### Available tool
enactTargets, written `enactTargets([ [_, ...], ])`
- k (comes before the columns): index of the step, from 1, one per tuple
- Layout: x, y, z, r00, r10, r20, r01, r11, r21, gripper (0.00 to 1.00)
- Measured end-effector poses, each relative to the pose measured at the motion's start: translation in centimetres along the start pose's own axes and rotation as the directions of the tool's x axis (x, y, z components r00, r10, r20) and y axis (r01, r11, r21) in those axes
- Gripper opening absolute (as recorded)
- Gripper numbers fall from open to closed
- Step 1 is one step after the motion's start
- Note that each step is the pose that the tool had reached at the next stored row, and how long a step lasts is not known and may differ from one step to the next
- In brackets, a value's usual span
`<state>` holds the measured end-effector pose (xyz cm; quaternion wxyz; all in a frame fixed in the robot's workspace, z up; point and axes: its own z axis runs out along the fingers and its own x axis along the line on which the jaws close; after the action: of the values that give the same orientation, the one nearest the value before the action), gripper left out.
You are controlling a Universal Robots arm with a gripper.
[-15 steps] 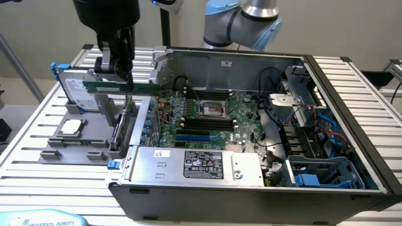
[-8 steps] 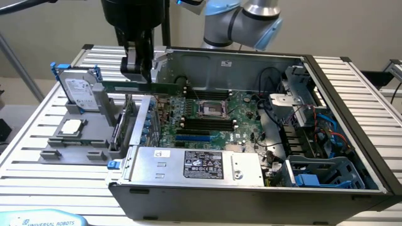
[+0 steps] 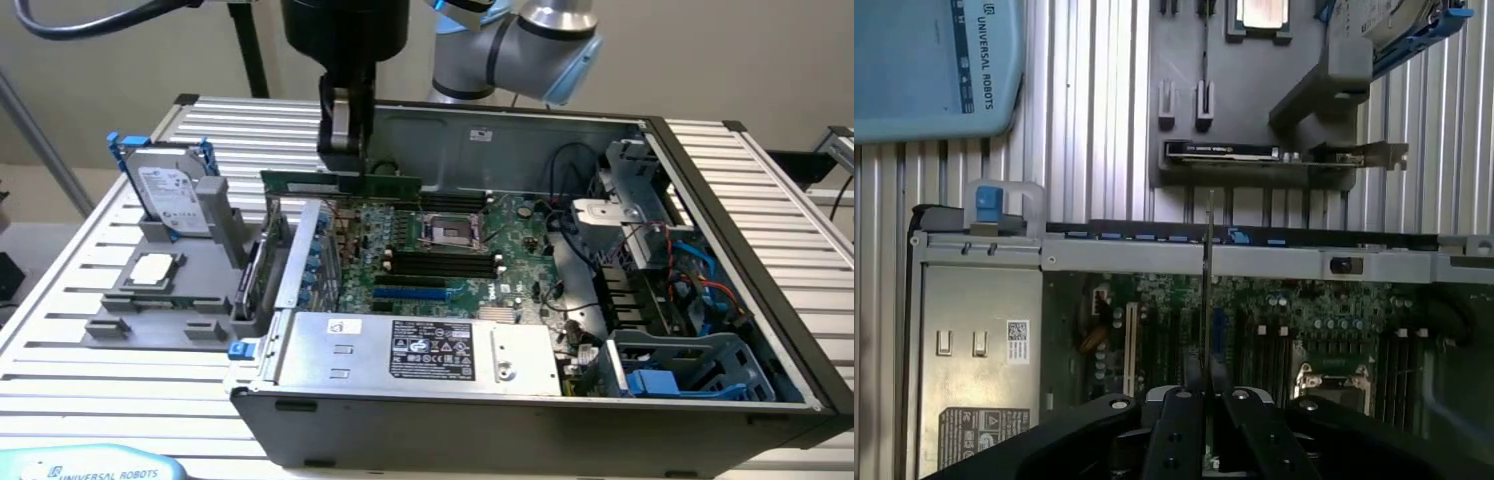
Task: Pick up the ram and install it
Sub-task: 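Pick up the ram and move it above insertion slot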
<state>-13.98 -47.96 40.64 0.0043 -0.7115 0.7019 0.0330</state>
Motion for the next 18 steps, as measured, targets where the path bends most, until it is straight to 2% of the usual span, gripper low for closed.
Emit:
enactTargets([
  [5, -0.9, -1.56, 0.0, 1.0, 0.0, 0.0, 0.0, 1.0, -0.0002, 0.13],
  [13, -3.3, -3.24, 0.35, 1.0, 0.0, 0.0, 0.0, 1.0, -0.0005, 0.13],
  [18, -4.4, -5.14, 1.03, 1.0, 0.0, -0.0002, 0.0, 1.0, -0.0014, 0.13],
])
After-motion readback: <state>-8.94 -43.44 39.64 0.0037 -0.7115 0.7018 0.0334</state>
